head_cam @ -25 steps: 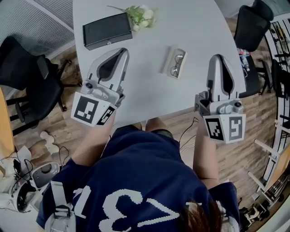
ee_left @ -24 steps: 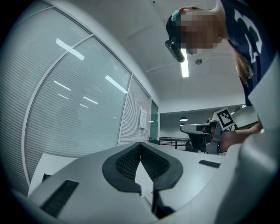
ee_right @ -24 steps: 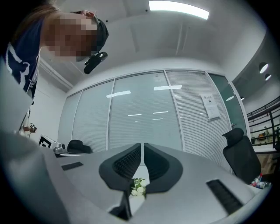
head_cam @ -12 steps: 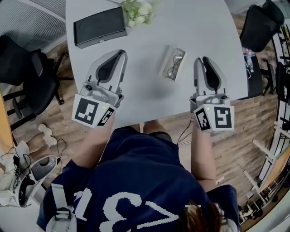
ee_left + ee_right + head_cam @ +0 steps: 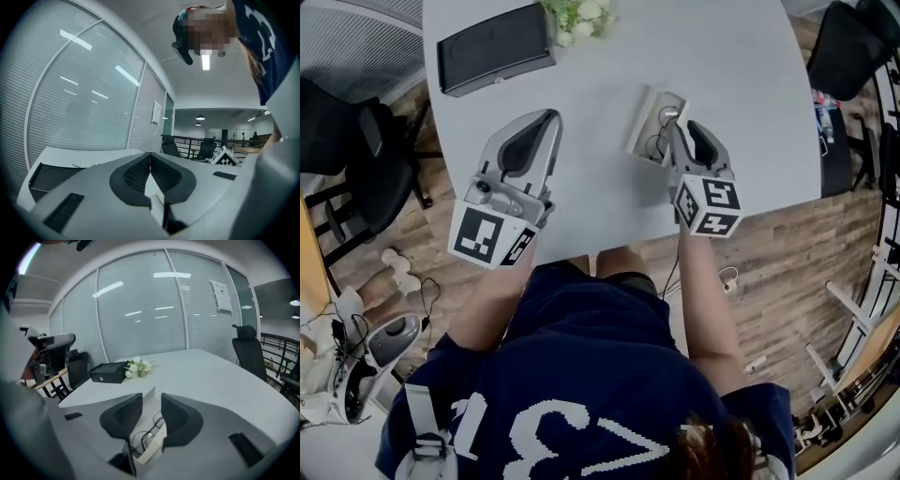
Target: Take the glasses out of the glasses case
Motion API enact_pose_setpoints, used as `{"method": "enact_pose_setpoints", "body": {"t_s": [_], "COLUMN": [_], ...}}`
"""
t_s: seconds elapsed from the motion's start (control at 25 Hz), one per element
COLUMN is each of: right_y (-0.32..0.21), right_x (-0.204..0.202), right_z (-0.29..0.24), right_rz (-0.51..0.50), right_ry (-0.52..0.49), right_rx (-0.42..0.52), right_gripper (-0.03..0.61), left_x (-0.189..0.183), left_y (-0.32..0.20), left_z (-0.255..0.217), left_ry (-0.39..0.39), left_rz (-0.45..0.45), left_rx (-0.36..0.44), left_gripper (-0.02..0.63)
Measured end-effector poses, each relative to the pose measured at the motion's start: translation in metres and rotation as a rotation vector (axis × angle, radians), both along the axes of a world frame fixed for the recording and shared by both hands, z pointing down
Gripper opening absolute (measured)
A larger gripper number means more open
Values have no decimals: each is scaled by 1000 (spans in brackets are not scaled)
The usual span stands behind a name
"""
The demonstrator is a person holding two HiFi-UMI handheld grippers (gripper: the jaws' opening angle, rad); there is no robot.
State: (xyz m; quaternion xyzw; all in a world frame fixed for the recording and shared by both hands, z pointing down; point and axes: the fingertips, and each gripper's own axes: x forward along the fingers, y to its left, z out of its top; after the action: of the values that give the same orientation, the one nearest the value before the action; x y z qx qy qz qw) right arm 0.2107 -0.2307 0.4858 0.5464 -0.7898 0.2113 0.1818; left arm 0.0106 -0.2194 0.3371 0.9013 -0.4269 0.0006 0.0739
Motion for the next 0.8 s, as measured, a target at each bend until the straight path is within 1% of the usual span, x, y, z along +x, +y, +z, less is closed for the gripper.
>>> {"method": "enact_pose_setpoints", "body": {"t_s": [0.04, 0.08, 0.24, 0.4, 0.8], "right_y": [0, 0, 1, 1, 0], "right_x": [-1, -2, -7, -11, -19], "right_z": [13, 25, 59, 79, 80], "right_rz": [8, 14, 21, 18, -15], "right_ry": [10, 18, 62, 117, 187], "right_rx": [-30, -57, -132, -190, -228], "right_gripper": [155, 161, 163, 164, 170], "left_x": [0, 1, 0, -3, -10], "left_y": [1, 1, 2, 1, 4], "left_z": [2, 4, 12, 16, 18], "left_ry": [-3, -5, -13, -20, -17], "left_rz": [1, 2, -1, -8, -23], "left_rx": [-6, -11, -28, -38, -48], "left_gripper": [14, 15, 15, 15, 14]}}
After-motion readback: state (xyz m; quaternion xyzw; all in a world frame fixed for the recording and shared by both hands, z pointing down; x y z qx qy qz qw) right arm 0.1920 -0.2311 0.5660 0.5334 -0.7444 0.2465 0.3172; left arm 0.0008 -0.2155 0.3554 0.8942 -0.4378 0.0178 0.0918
